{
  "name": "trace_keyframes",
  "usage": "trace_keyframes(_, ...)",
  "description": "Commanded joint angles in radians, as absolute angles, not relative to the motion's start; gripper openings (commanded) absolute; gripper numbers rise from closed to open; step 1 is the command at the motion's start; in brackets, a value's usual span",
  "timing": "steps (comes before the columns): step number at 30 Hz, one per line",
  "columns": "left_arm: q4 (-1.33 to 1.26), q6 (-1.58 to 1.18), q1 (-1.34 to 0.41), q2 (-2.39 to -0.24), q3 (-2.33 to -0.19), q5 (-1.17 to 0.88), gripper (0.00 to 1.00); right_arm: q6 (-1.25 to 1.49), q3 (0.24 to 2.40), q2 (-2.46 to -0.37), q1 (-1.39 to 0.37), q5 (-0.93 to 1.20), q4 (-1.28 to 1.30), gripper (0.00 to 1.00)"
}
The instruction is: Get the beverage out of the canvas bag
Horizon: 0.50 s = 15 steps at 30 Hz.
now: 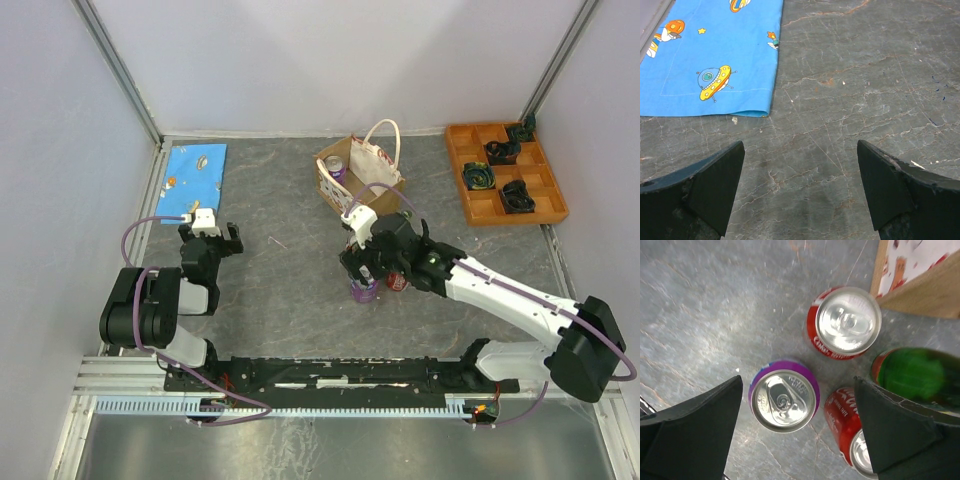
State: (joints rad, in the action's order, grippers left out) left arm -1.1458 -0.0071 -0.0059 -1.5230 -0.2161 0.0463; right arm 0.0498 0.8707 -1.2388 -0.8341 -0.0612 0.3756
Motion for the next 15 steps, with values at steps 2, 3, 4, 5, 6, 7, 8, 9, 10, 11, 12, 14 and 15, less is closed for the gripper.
trace_keyframes(2,-1.177,-0.017,-0.003,-1.52,-0.236,0.042,0.99,0.016,1.023,-1.198,-0.836,-0.106,0.382,0.99)
trace_keyframes(3,-1.177,-0.016,-0.003,-1.52,-0.236,0.043,0.99,0.011,1.046,-1.2,-0.835,-0.116,0.382,0.99)
trace_keyframes(4,-1.177,-0.018,-0.003,-1.521,-0.236,0.043,0.99,0.006,1.068,-1.204,-0.836,-0.125,0.382,0.99)
trace_keyframes(5,-1.178,-0.018,-0.004,-1.52,-0.236,0.043,0.99,0.002,1.105,-1.214,-0.835,-0.134,0.381,0.99)
trace_keyframes(6,-1.177,-0.017,-0.003,-1.521,-0.236,0.043,0.99,0.0,1.134,-1.229,-0.832,-0.144,0.378,0.99)
trace_keyframes(7,-1.177,-0.017,-0.003,-1.521,-0.236,0.042,0.99,0.0,1.163,-1.248,-0.826,-0.153,0.374,0.99)
trace_keyframes(8,-1.177,-0.017,-0.003,-1.52,-0.236,0.042,0.99,0.001,1.198,-1.273,-0.815,-0.162,0.367,0.99)
trace_keyframes(9,-1.177,-0.017,-0.003,-1.52,-0.235,0.043,0.99,0.005,1.235,-1.302,-0.803,-0.173,0.359,0.99)
trace_keyframes(10,-1.177,-0.017,-0.002,-1.521,-0.236,0.042,0.99,0.008,1.273,-1.333,-0.788,-0.175,0.35,0.99)
trace_keyframes(11,-1.177,-0.017,-0.003,-1.522,-0.236,0.042,0.99,0.012,1.315,-1.364,-0.772,-0.169,0.339,0.99)
trace_keyframes(12,-1.178,-0.016,-0.003,-1.52,-0.236,0.043,0.99,0.019,1.356,-1.397,-0.754,-0.166,0.327,0.99)
trace_keyframes(14,-1.178,-0.017,-0.002,-1.521,-0.236,0.043,0.99,0.028,1.447,-1.469,-0.724,-0.135,0.306,0.99)
trace_keyframes(15,-1.177,-0.017,-0.004,-1.521,-0.236,0.043,0.99,0.028,1.494,-1.518,-0.712,-0.131,0.301,0.98)
